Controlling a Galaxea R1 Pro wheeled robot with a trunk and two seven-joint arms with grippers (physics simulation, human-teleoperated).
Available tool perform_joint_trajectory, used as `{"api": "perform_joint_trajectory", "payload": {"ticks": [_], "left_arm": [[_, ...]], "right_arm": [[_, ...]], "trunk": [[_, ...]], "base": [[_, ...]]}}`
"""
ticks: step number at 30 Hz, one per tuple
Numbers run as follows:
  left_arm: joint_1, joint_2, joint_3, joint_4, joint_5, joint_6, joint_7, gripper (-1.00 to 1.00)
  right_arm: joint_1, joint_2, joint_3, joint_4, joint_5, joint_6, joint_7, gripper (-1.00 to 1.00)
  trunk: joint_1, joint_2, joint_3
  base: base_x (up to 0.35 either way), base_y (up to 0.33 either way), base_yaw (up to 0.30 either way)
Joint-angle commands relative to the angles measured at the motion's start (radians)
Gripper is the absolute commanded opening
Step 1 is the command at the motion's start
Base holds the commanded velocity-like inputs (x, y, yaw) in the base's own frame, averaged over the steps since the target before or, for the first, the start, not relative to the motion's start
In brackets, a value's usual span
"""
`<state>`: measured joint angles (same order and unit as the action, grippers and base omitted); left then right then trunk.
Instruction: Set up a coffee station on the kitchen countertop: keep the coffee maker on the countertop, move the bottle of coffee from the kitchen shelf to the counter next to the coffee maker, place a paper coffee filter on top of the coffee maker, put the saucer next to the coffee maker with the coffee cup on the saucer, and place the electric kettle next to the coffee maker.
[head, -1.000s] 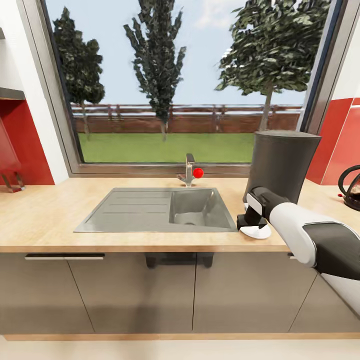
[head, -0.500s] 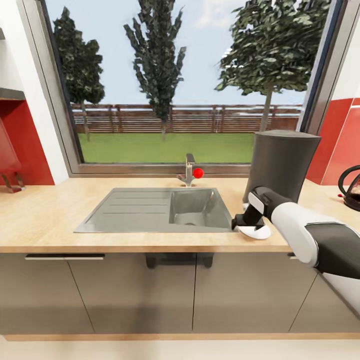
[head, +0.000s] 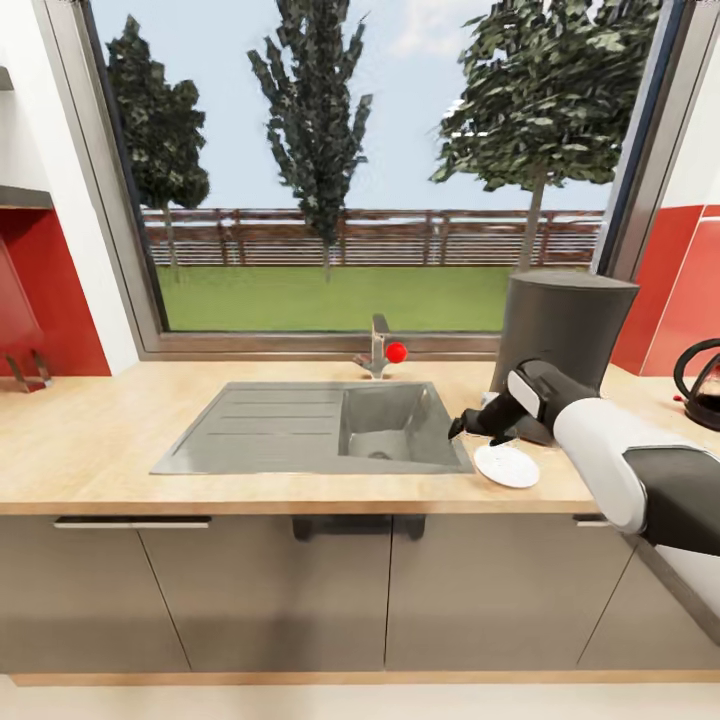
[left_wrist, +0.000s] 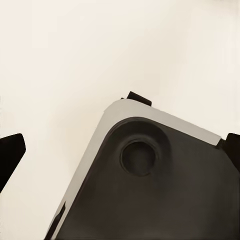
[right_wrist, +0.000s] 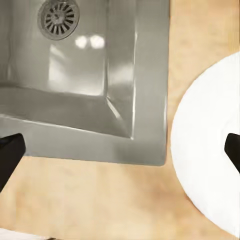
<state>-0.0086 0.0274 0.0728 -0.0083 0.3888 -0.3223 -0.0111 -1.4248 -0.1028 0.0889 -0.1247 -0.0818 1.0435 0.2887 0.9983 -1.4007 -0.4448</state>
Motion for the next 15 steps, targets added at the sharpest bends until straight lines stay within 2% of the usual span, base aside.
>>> {"api": "perform_joint_trajectory", "payload": {"ticks": [1, 2, 3, 4, 5, 6, 8, 9, 11, 12, 15], "left_arm": [[-0.001, 0.0, 0.007, 0.001, -0.003, -0.002, -0.001, 1.0], [-0.001, 0.0, 0.007, 0.001, -0.004, -0.002, -0.001, 1.0], [-0.001, 0.0, 0.007, 0.0, -0.005, -0.002, -0.001, 1.0], [-0.001, 0.0, 0.007, 0.0, -0.006, -0.001, -0.001, 1.0], [-0.001, 0.001, 0.007, -0.001, -0.006, -0.001, -0.001, 1.0], [-0.001, 0.001, 0.007, -0.001, -0.006, -0.001, -0.001, 1.0], [-0.001, 0.001, 0.006, -0.001, -0.007, -0.001, -0.003, 1.0], [-0.001, 0.0, 0.006, -0.001, -0.008, -0.001, -0.006, 1.0], [-0.001, 0.0, 0.006, -0.001, -0.008, -0.001, -0.009, 1.0], [-0.001, 0.001, 0.007, -0.001, -0.008, -0.001, -0.01, 1.0], [-0.001, 0.002, 0.006, -0.001, -0.009, -0.003, -0.011, 1.0]], "right_arm": [[0.0, -0.006, 0.009, -0.013, -0.013, 0.004, 0.015, 1.0], [0.0, -0.033, 0.01, -0.054, -0.035, 0.004, 0.077, 1.0], [0.0, -0.046, 0.01, -0.065, -0.044, 0.004, 0.112, 1.0], [0.0, -0.064, 0.011, -0.071, -0.06, 0.004, 0.209, 1.0], [0.0, -0.07, 0.011, -0.068, -0.064, 0.004, 0.268, 1.0], [0.0, -0.072, 0.012, -0.065, -0.066, 0.004, 0.3, 1.0], [0.0, -0.074, 0.013, -0.053, -0.066, 0.004, 0.412, 1.0], [0.0, -0.074, 0.016, -0.043, -0.063, 0.004, 0.525, 1.0], [0.0, -0.072, 0.018, -0.024, -0.055, 0.004, 0.643, 1.0], [0.0, -0.07, 0.02, -0.011, -0.05, 0.004, 0.686, 1.0], [0.002, -0.066, 0.033, 0.016, -0.043, 0.004, 0.745, 1.0]], "trunk": [[-0.004, 0.007, 0.002], [-0.008, 0.014, 0.005], [-0.012, 0.021, 0.008], [-0.015, 0.028, 0.011], [-0.019, 0.035, 0.015], [-0.023, 0.042, 0.018], [-0.031, 0.056, 0.024], [-0.035, 0.063, 0.027], [-0.042, 0.077, 0.033], [-0.046, 0.084, 0.037], [-0.054, 0.098, 0.043]], "base": [[0.0, 0.0, 0.0], [0.0, 0.0, 0.0], [0.0, 0.0, 0.0], [0.0, 0.0, 0.0], [0.0, 0.0, 0.0], [0.0, 0.0, 0.0], [0.0, 0.0, 0.0], [0.0, 0.0, 0.0], [0.0, 0.0, 0.0], [0.0, 0.0, 0.0], [0.0, 0.0, 0.0]]}}
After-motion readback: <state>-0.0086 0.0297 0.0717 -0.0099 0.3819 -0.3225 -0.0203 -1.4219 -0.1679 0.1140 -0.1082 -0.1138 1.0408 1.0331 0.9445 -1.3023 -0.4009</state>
